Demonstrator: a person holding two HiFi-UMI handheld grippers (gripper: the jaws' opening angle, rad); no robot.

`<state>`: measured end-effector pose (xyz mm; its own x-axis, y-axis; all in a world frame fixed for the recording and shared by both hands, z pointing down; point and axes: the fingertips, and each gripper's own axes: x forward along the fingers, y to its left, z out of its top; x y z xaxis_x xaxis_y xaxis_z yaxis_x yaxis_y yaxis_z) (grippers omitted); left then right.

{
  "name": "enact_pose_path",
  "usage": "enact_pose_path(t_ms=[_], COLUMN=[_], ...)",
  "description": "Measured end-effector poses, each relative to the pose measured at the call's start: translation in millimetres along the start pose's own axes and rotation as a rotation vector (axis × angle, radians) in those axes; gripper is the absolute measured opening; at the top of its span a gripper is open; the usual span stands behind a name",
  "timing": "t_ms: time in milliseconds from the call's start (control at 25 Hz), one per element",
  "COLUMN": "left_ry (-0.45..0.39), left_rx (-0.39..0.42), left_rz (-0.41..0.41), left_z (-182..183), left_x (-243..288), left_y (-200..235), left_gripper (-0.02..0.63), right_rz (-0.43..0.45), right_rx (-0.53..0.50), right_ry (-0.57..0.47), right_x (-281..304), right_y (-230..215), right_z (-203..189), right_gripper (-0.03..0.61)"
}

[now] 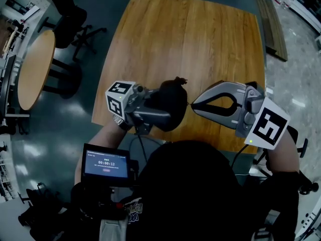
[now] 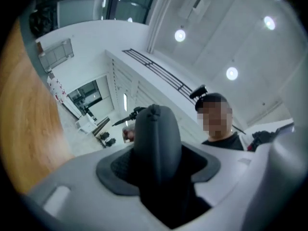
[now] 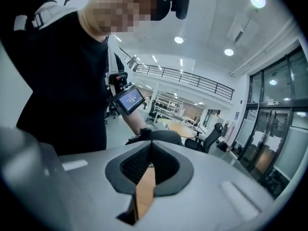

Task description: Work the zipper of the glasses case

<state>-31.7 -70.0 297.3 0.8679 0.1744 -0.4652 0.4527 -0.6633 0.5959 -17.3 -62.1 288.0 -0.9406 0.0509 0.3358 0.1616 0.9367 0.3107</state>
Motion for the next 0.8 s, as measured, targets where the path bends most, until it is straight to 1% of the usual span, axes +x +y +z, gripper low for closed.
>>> enact_pose_path(t_ms=[120,200,320,400,480,560,640,720,800], left_ry=[-0.191,-0.332,-0.523,-0.625,-0.711,-0.802,-0.903,-0.984,-1.047], left_rx=[-0.008,-0.037,-0.108,-0.159,-0.219,-0.274,-0.308,-0.312,-0.308], left_rz=[0.004,0.041,0.176,0.269,0.342,0.402,0.456,0.504,0.533], left_z=[24.2,39.1,51.5,55.6,58.7,62.1,65.7,68.4,69.4], left_x=[-4.0,-11.0,-26.0,-32.6,-41.3,-56.0,-73.9,-87.8,-95.2], left_y=[6.1,14.9,39.4,53.3,64.6,74.5,82.8,88.8,92.1], left_gripper=[0.255,0.255,0.255,0.255,0.256,0.256,0.256,0.257,0.256], right_rz=[-0.086,-0.162,-0.259,-0.3,-0.338,-0.366,-0.371,-0.364,-0.372], right_rx=[-0.036,-0.043,-0.022,0.039,0.126,0.191,0.224,0.231,0.244], right_ry=[-0.001,-0.006,0.0,-0.023,-0.057,-0.087,-0.108,-0.105,-0.119], right_x=[4.1,5.6,4.7,1.8,1.0,3.9,9.4,16.7,22.1], right_y=[-3.7,-11.0,-18.6,-19.9,-20.1,-17.3,-9.4,0.1,5.5], right_z=[-4.8,-9.4,-25.7,-36.0,-44.3,-49.1,-52.2,-57.2,-58.6], right_gripper=[0.003,0.005,0.005,0.005,0.005,0.005,0.005,0.005,0.005])
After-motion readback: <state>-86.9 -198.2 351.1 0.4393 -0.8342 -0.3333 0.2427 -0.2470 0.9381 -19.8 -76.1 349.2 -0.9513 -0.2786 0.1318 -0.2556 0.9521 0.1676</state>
